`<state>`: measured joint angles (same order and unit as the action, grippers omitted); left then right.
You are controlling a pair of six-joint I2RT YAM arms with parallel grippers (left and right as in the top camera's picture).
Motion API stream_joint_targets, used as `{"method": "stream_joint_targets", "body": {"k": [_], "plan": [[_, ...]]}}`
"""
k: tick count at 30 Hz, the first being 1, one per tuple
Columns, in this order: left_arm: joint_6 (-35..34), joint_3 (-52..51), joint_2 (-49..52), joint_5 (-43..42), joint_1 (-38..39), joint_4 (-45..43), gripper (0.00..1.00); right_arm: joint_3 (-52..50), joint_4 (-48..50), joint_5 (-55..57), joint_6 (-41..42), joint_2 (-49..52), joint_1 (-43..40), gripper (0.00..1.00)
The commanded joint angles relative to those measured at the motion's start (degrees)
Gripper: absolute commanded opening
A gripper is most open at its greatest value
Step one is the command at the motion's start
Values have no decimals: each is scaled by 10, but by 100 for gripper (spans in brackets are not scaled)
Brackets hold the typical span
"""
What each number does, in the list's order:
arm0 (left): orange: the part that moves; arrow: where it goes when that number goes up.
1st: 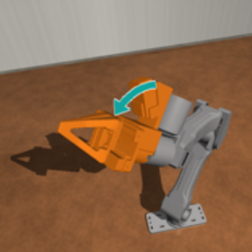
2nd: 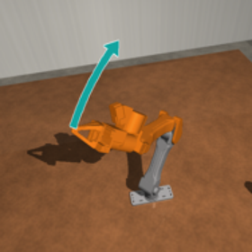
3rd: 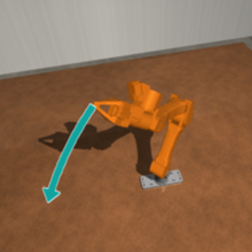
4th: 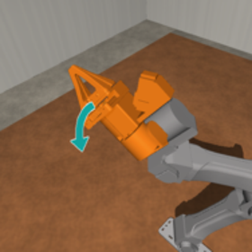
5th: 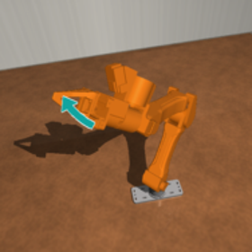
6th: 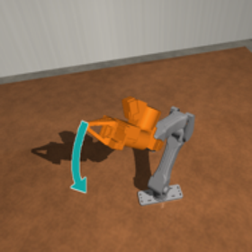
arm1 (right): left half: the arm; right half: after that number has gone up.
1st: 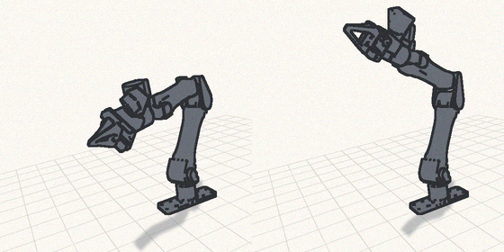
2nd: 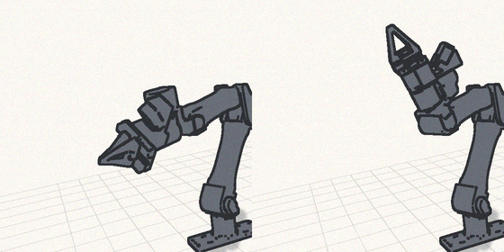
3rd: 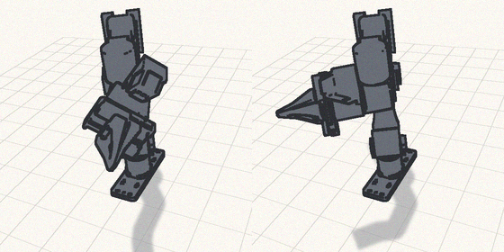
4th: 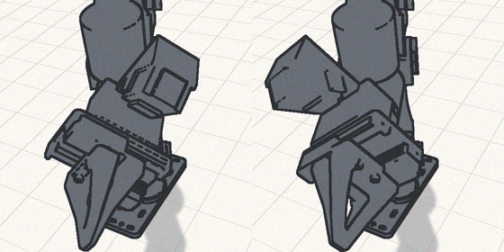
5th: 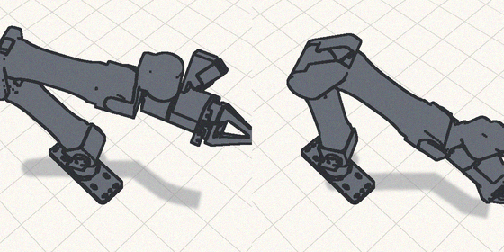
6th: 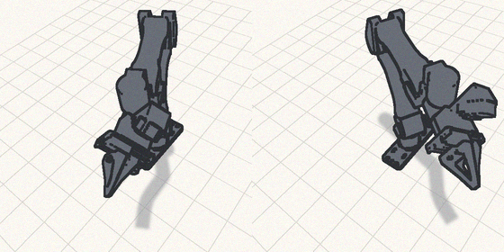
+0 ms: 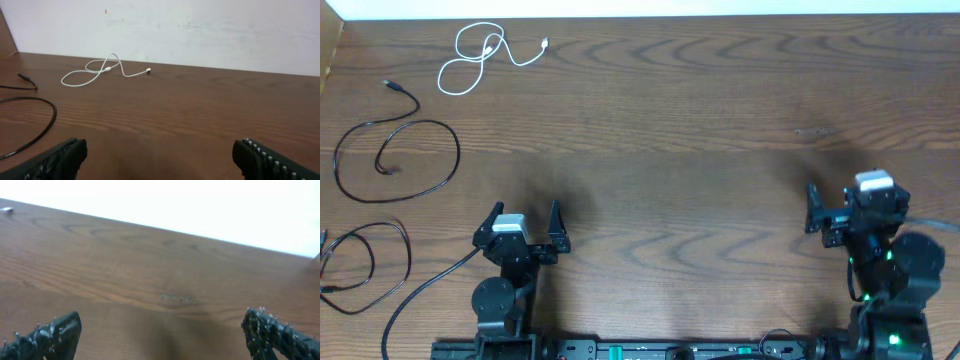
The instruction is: Untangle cables
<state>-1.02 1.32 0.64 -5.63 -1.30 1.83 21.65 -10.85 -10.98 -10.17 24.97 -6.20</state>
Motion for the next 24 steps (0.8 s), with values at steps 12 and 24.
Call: {"method": "stream_joint_targets", "body": {"k": [12,24], "plan": [[10,-11,-4,-6,-2,18,99,-169,61,3,16,-185,-5,99],[10,-11,-4,-6,-2,18,99,-214,75,6,24,-247,-1,99]]}}
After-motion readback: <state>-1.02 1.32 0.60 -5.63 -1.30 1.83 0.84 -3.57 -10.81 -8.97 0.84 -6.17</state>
